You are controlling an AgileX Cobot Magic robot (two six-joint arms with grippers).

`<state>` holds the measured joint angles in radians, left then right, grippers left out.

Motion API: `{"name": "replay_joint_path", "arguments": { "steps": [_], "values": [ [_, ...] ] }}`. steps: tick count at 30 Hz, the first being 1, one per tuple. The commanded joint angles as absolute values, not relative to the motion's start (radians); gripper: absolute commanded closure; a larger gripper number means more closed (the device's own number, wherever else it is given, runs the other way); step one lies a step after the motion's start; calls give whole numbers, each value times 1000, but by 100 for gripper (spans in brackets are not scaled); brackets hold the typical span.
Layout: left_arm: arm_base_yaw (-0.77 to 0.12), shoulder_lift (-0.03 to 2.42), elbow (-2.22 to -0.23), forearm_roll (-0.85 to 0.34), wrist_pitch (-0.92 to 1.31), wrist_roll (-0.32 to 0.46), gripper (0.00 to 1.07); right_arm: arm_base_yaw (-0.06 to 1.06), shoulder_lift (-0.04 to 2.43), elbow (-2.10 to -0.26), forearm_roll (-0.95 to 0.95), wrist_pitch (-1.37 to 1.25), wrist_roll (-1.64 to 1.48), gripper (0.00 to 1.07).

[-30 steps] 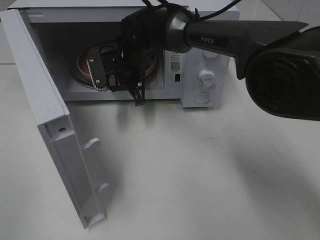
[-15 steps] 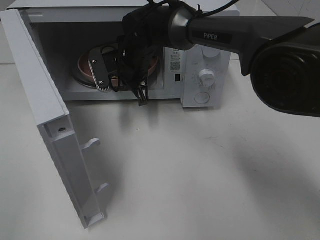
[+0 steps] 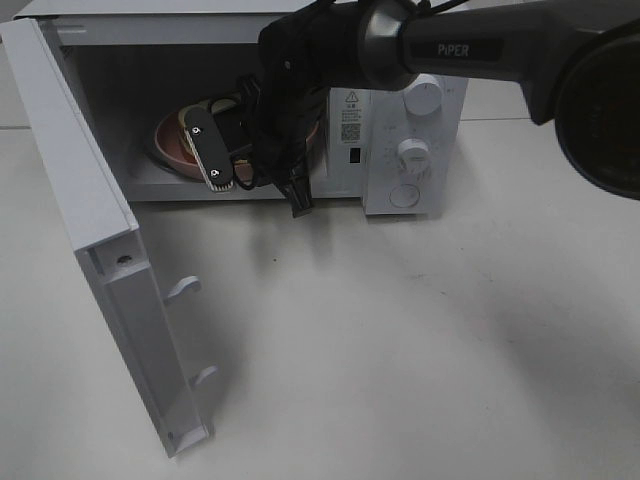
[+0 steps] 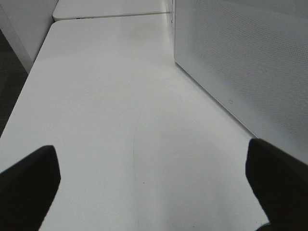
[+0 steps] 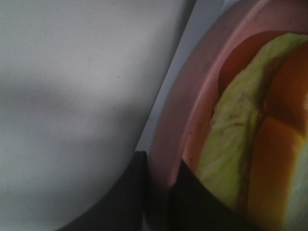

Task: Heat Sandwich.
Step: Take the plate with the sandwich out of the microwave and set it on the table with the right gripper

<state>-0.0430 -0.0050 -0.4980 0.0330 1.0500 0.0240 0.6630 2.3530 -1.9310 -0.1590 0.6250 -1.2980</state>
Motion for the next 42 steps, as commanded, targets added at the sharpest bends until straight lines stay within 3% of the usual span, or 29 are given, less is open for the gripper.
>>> {"name": "replay_joint_path", "arguments": {
  "steps": [1,42],
  "values": [
    [-42,-30,-494,37,1037,21,5,662,2296,-1890,-158,556,-1313,107],
    [-42,-30,-494,37,1037,21,5,666,1949,-1410,-145,404,-1343,107]
  ]
}}
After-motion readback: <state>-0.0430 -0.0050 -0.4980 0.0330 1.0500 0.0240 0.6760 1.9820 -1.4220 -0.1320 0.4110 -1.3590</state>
